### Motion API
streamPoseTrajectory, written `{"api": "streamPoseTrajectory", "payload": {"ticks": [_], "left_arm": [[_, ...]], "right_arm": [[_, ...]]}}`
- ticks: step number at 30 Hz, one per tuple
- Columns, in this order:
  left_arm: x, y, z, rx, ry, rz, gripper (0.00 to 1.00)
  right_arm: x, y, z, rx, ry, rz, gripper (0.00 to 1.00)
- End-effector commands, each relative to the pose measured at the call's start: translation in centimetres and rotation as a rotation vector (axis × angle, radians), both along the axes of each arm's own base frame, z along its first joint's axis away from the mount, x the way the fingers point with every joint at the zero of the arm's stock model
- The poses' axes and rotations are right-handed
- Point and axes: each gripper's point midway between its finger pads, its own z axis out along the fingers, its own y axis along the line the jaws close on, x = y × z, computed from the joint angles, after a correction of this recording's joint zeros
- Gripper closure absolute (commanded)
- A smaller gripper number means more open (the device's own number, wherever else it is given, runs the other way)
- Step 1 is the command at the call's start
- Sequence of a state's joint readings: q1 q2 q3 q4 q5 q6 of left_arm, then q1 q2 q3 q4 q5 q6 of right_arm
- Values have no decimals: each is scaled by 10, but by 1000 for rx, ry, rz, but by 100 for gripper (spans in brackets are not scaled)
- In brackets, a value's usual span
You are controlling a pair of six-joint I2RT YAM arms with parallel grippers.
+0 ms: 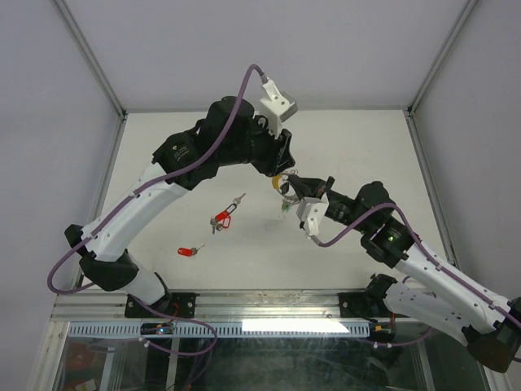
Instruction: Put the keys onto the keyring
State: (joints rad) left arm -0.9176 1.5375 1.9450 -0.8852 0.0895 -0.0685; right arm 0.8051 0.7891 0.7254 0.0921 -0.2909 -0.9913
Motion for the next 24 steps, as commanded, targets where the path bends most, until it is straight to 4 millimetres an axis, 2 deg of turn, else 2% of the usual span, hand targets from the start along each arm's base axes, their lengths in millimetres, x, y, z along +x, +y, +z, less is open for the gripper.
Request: {"api": "streamPoseTrajectory", "payload": {"ticks": [1,10,16,24], "left_arm": [[-8,-11,1,-32,28,-41,62],[-9,-23,-22,0,93,-73,68],[-9,-22,-33,36,114,-69,71],[-7,-19,-38,67,116,-57,81]], "right_arm": [[-3,-6,35,75,-89,-16,100],[-2,-7,36,77,-94,-22,100],[-1,-7,37,81,-100,-27,100],[0,-8,39,85,-108,-34,100]]}}
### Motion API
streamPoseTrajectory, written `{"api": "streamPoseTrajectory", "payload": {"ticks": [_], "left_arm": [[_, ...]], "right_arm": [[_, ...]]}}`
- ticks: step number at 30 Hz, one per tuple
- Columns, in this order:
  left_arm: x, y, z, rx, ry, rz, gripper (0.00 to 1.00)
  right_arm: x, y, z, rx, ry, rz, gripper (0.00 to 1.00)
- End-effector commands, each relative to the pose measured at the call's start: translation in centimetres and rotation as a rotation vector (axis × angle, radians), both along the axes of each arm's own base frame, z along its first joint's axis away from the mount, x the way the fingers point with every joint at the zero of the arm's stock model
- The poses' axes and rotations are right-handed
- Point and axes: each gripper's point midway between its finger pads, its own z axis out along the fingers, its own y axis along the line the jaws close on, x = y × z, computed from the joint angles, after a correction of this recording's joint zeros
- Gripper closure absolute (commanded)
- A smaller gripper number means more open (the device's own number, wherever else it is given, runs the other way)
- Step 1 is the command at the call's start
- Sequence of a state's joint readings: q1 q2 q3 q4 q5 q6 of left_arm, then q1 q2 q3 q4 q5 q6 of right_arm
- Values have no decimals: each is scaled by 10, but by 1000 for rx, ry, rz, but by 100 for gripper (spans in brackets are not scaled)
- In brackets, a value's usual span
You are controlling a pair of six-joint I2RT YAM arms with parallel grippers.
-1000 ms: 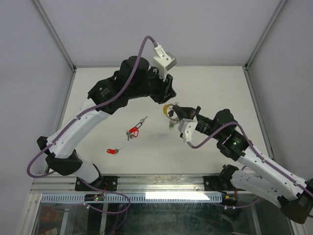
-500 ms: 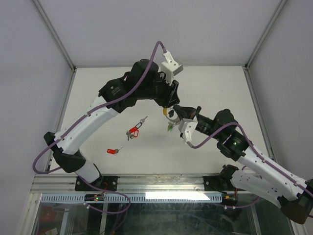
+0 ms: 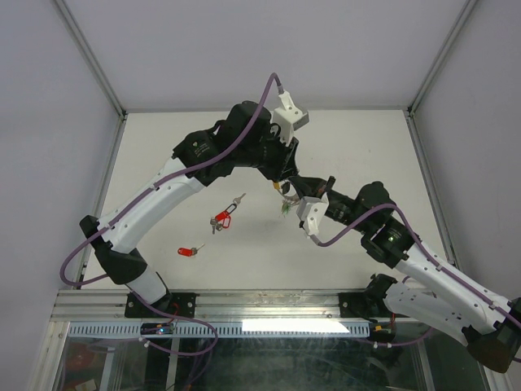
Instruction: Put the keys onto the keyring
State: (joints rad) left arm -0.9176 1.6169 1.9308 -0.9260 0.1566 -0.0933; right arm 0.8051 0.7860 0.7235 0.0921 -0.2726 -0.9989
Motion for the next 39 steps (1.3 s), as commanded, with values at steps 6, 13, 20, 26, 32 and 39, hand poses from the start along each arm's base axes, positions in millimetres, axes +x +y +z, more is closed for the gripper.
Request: {"api": "streamPoseTrajectory", "payload": {"ticks": [6,13,20,26,32,39], "left_arm": [[-3,-1,4,2,-8,-4,98],[3,2,8,4,-42,17,100],[8,10,23,-17,-139,29,100],[13,19,13,20,-164,57,100],[14,27,15,25,-211,64,100],[-5,39,29,-27,-309,-23,100]], "right_arm": [[-3,-6,42,94,-111,-16,100],[-5,-5,44,104,-108,-5,100],[-9,-2,42,115,-63,24,86],[-15,-2,36,112,8,43,71],[-16,-16,43,216,122,-15,68],[2,-27,38,309,516,-204,62]]}}
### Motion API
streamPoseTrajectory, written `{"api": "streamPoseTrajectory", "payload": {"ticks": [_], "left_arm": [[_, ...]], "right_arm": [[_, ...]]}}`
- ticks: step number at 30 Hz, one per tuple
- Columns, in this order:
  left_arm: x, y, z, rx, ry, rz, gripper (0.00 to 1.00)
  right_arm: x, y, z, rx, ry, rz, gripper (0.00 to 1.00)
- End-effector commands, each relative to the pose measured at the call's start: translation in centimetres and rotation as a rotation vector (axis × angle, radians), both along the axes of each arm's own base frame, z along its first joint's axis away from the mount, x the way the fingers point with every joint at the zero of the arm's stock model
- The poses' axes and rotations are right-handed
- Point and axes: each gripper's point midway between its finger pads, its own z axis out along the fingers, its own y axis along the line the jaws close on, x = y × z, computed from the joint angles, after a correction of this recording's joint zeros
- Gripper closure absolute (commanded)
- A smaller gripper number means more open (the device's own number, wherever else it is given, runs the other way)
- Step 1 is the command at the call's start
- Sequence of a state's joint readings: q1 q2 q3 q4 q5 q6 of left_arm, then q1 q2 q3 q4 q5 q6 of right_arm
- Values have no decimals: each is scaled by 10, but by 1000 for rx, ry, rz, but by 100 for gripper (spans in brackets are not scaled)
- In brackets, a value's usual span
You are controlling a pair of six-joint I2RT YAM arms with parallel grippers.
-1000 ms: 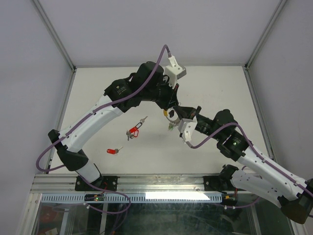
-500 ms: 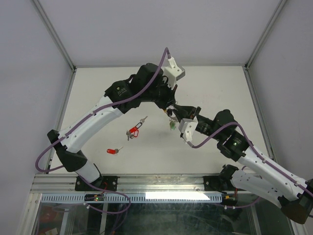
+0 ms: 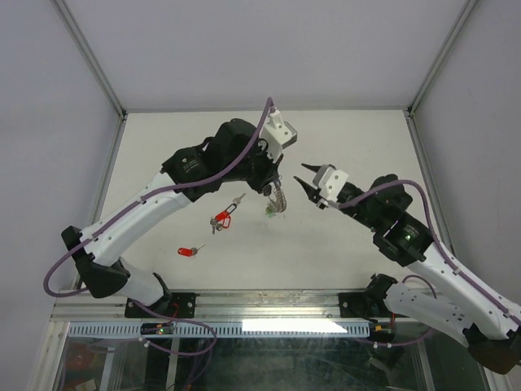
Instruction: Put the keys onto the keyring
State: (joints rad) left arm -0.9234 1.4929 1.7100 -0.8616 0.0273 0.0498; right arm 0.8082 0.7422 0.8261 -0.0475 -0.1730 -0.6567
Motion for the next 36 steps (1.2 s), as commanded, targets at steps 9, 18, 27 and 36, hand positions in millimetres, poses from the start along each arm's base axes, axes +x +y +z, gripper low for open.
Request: {"api": "streamPoseTrajectory", "payload": {"ticks": [9,18,27,36], "left_arm": [[-32,15,64,-144,-238,-196,100],[-53,22,75,-177,-307,-307,100],[-55,20,78,-186,-313,-324,100],[-55,16,78,-188,-313,-341,100]], "right_arm": [[3,4,14,174,592,48,59],[-24,11,20,238,752,331,58],[-21,25,25,325,853,430,54],[-25,31,22,337,913,484,54]]}}
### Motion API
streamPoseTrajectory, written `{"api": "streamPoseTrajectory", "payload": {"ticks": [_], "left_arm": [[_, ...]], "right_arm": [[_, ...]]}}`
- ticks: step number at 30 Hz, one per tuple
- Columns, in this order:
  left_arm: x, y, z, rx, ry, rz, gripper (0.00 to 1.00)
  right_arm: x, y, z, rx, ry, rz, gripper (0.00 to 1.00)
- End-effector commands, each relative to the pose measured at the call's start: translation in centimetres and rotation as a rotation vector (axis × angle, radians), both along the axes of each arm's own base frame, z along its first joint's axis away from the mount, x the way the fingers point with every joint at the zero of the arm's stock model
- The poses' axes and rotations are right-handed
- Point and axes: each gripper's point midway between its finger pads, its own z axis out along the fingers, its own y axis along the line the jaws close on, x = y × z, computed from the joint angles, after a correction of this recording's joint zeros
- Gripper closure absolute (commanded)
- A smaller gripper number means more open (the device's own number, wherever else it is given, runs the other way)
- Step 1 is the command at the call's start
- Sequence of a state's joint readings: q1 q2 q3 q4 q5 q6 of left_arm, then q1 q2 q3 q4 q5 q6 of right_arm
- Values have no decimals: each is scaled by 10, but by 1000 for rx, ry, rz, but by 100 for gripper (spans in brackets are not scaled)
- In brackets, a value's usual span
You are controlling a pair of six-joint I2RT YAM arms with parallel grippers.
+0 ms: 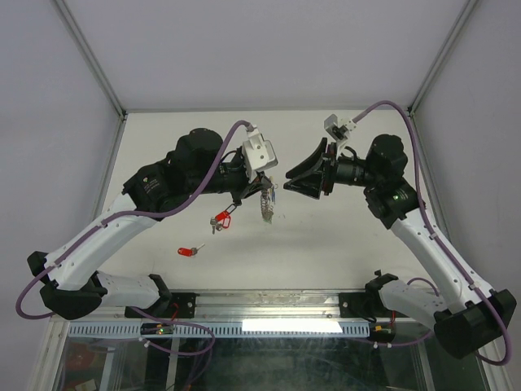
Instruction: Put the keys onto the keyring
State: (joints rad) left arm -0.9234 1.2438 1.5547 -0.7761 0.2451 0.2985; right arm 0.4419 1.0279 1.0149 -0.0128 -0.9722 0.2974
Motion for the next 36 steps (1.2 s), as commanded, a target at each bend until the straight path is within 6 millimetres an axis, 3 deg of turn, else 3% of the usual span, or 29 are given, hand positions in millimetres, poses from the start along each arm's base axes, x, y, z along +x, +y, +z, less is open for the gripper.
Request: {"api": "streamPoseTrajectory", "payload": {"ticks": [1,17,36], "left_arm": [[-3,-8,32,-93,-74,-43,100],[-5,-10,37,-105,-75,-62,100],[-5,-8,37,-103,-78,-51,100]], "right_arm": [[-7,3,16,55,-24,53,55],[-11,23,1,4,-23,87,59],[-8,23,-2,-9,-18,61,100]]}}
